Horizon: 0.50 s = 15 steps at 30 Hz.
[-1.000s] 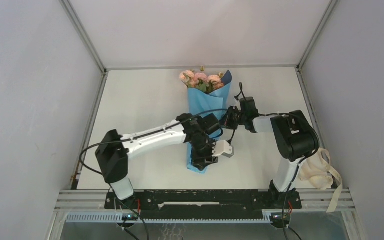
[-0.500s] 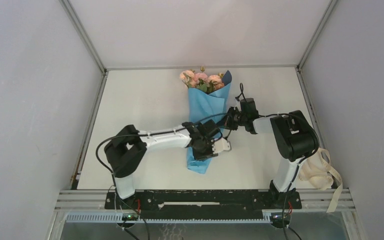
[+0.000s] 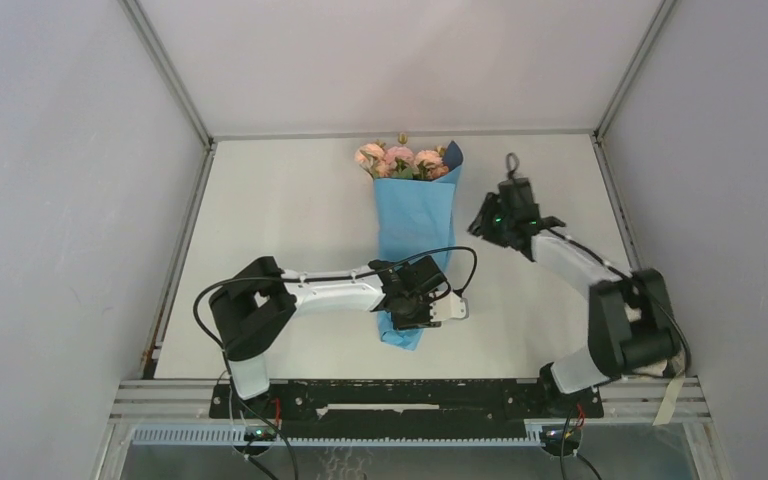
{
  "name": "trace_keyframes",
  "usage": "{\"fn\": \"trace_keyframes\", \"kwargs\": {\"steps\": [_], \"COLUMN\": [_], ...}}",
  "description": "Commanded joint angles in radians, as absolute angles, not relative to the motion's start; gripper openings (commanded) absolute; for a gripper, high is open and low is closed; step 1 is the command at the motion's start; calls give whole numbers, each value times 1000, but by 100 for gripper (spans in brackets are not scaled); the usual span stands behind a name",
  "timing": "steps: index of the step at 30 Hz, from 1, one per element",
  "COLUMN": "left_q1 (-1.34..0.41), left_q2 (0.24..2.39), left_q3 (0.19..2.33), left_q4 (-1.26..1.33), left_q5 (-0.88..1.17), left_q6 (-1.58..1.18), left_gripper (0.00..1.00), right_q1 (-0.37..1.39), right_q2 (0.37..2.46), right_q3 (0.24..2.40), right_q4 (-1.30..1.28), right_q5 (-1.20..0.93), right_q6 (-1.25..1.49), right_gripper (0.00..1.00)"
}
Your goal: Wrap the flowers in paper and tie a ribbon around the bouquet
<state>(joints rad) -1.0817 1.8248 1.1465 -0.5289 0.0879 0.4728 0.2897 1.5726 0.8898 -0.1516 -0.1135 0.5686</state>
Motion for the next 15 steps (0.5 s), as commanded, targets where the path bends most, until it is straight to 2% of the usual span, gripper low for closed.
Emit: {"fn": "trace_keyframes", "kwargs": {"steps": [1, 5, 10, 15], "left_q1": [-1075, -1075, -1075, -1075], "left_q2": [1893, 1889, 1889, 1889], "left_q3": [1068, 1072, 1077, 1078], "left_q4": [-522, -524, -534, -536], "left_q5": [126, 136, 143, 144], "left_q6": [506, 504, 496, 494], "left_gripper": [42, 42, 42, 43], "right_q1": [138, -143, -474, -601], "right_q2": [1344, 1218, 1118, 1154], "right_q3": [938, 838, 660, 598], "right_q4": [-472, -537, -457, -426], "right_q5": [329, 336, 241, 211], "right_q6": [492, 492, 497, 492], "right_gripper": [55, 59, 62, 64]}}
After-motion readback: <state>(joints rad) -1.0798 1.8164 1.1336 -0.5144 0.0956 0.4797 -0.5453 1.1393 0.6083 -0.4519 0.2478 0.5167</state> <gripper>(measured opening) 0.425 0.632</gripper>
